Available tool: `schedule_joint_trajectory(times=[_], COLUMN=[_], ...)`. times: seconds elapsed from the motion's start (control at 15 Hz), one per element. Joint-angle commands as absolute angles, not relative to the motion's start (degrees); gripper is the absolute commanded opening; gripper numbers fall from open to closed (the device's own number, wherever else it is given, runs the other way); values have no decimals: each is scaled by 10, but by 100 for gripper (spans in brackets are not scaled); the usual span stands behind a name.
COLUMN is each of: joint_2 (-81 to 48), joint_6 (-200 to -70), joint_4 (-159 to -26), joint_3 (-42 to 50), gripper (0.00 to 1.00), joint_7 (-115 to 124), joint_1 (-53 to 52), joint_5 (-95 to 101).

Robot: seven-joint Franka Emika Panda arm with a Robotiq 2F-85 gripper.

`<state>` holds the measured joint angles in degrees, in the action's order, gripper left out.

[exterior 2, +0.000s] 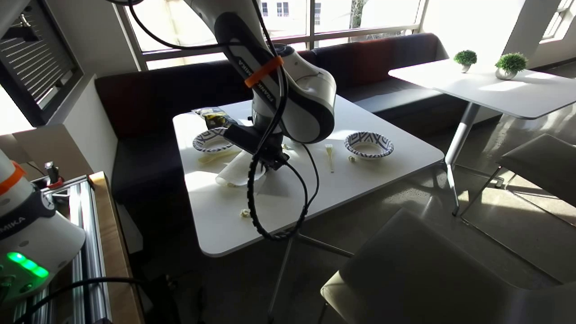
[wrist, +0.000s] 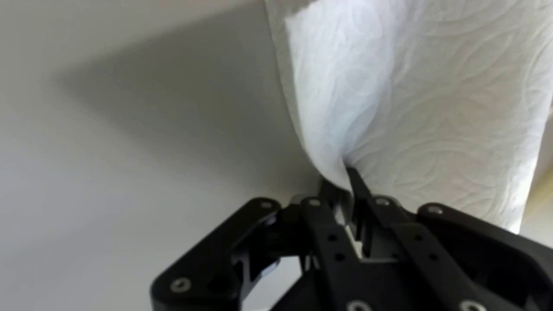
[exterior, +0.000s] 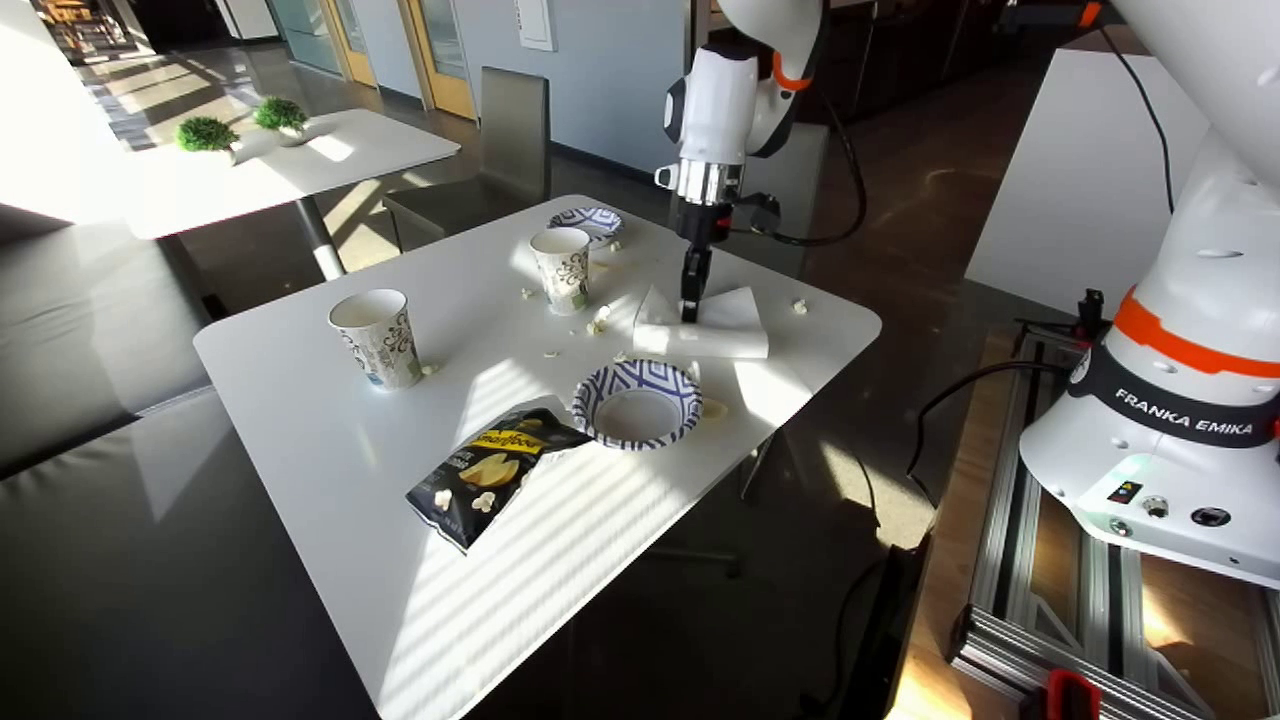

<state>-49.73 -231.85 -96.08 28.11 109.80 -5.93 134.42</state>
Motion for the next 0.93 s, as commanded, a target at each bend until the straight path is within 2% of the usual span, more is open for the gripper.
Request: schedule_joint_trajectory(times=[0.0, 0.13, 0.2, 0.27, 0.33, 0.47, 0.6, 0.67, 0.73, 0.87], joint_2=[-501, -500, -499, -498, -498, -498, -499, -499, -501, -497], joint_6=[-2303, -2301, -2299, -2296, -2295, -2290, -2284, -2282, -2281, -2275], joint_4=[-970, -971, -972, -972, -972, -974, -975, -975, -974, -977], joint_3=[281, 283, 284, 286, 285, 288, 290, 292, 292, 292], gripper=[18, 23, 22, 29, 29, 42, 38, 40, 37, 38], joint_7=[1115, 1116, 1117, 1119, 1118, 1120, 1123, 1126, 1128, 1126], joint_1=[-63, -65, -67, -69, -68, -71, -73, -75, -75, -75], joint_5=[1364, 1368, 1371, 1374, 1375, 1382, 1386, 1389, 1390, 1392])
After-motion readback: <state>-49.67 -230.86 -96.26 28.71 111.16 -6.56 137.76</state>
